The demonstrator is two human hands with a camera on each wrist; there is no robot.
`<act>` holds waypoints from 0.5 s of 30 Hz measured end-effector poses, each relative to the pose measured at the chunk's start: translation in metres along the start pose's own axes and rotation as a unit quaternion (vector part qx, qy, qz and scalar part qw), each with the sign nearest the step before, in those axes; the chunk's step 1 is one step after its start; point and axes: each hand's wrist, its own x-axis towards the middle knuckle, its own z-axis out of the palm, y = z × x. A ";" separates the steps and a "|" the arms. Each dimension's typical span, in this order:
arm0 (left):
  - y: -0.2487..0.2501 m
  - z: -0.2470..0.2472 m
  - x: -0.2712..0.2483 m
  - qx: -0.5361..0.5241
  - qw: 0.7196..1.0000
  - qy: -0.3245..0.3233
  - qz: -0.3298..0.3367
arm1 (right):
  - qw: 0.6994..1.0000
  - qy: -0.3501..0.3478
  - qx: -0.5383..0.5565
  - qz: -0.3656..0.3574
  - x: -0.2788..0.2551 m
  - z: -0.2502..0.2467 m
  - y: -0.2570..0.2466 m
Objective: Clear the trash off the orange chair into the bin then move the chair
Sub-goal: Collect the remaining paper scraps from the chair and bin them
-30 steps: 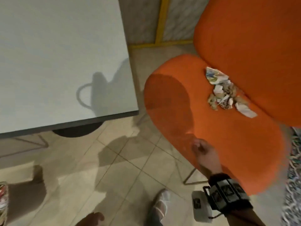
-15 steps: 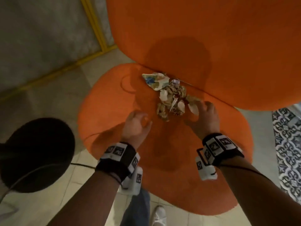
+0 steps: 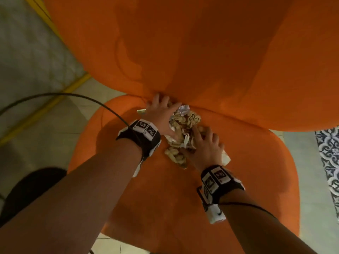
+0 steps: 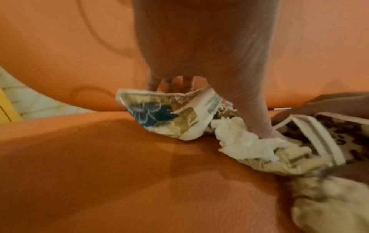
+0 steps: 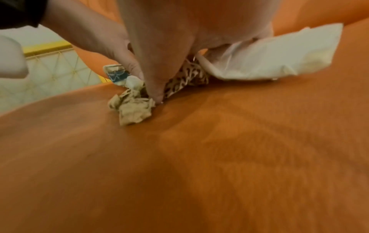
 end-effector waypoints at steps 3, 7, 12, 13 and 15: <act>-0.004 0.009 0.001 -0.010 1.000 -0.009 0.003 | 1.000 0.004 0.014 0.004 -0.005 0.007 -0.003; -0.007 0.011 0.000 -0.041 0.999 0.007 -0.007 | 0.999 0.002 0.034 -0.005 -0.006 0.002 0.000; -0.003 0.029 -0.017 -0.095 0.995 0.023 -0.030 | 0.997 -0.010 0.079 -0.007 -0.021 -0.019 0.012; -0.002 0.032 -0.020 -0.106 0.993 0.032 -0.038 | 0.996 0.004 0.089 -0.007 -0.024 -0.026 0.013; 0.001 0.037 -0.026 -0.125 0.989 0.055 -0.051 | 0.992 0.039 0.122 -0.012 -0.027 -0.042 0.011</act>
